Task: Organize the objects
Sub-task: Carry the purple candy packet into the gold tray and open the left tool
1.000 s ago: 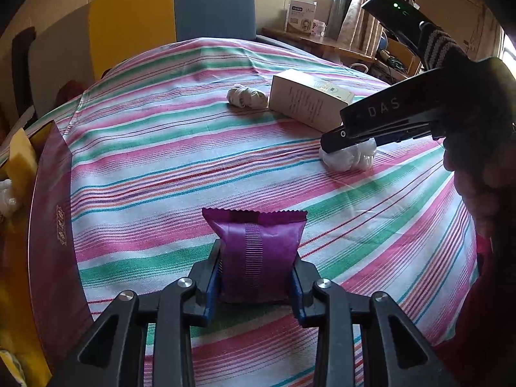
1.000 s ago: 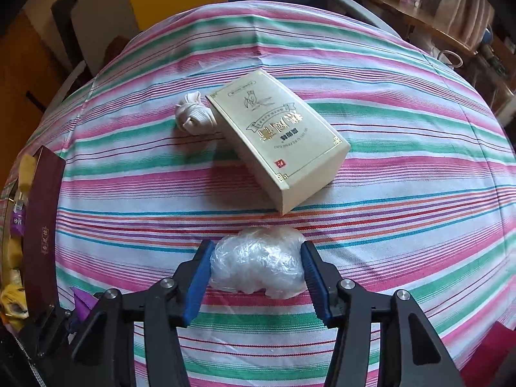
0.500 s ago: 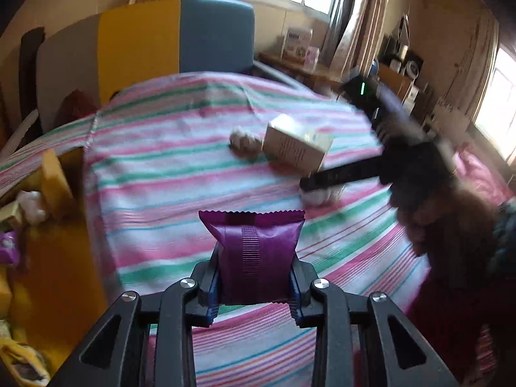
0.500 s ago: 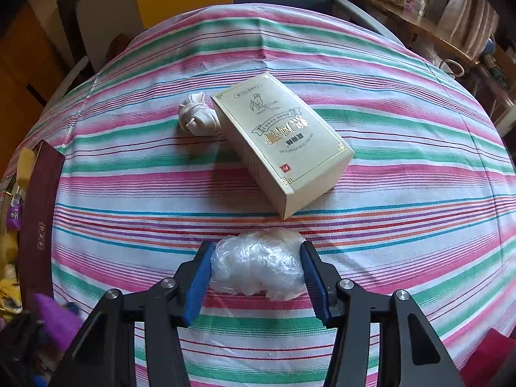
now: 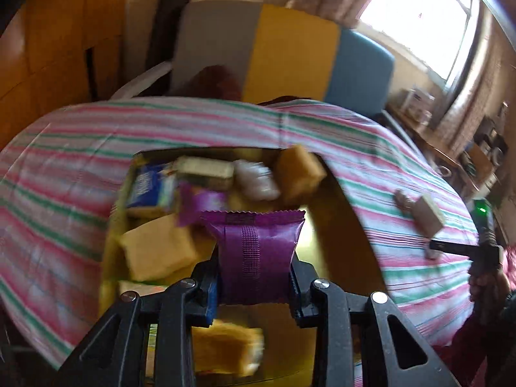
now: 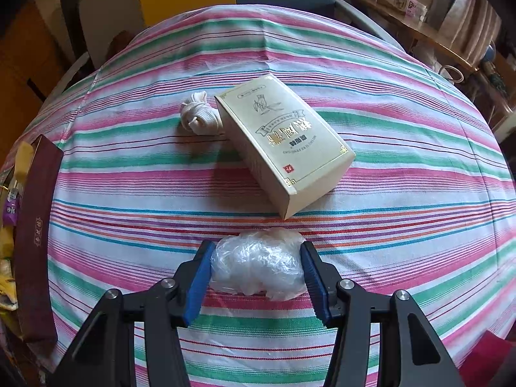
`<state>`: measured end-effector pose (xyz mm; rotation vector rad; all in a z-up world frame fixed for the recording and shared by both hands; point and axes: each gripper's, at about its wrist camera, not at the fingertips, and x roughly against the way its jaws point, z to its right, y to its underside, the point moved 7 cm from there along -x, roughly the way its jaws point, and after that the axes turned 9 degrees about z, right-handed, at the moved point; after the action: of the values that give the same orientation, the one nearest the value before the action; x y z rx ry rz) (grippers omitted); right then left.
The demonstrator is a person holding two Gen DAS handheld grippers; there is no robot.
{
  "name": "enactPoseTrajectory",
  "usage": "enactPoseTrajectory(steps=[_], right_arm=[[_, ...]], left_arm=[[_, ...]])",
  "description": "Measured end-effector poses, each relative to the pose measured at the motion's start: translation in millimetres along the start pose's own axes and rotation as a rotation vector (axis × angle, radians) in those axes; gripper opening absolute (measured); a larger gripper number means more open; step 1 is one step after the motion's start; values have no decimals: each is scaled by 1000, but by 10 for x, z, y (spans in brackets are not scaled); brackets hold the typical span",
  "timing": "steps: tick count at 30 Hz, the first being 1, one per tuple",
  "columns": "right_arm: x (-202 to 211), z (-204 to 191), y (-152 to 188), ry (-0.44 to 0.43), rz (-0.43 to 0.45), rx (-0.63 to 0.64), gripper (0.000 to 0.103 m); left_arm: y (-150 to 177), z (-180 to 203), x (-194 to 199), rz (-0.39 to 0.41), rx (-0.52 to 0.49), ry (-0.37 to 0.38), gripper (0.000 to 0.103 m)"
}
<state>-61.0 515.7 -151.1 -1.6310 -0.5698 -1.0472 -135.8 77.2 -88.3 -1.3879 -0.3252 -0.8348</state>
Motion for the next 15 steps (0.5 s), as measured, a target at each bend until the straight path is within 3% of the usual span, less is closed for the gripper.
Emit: enactPoseTrajectory(steps=[4, 11, 15], right_arm=[[-11, 18, -2, 6, 1, 9, 55], [-6, 47, -3, 14, 5, 20, 55], [0, 53, -3, 15, 5, 20, 55]], left_arm=[[53, -174, -132, -21, 29, -30, 33], [257, -103, -462, -111, -3, -24, 34], [427, -224, -654, -184, 21, -89, 40]])
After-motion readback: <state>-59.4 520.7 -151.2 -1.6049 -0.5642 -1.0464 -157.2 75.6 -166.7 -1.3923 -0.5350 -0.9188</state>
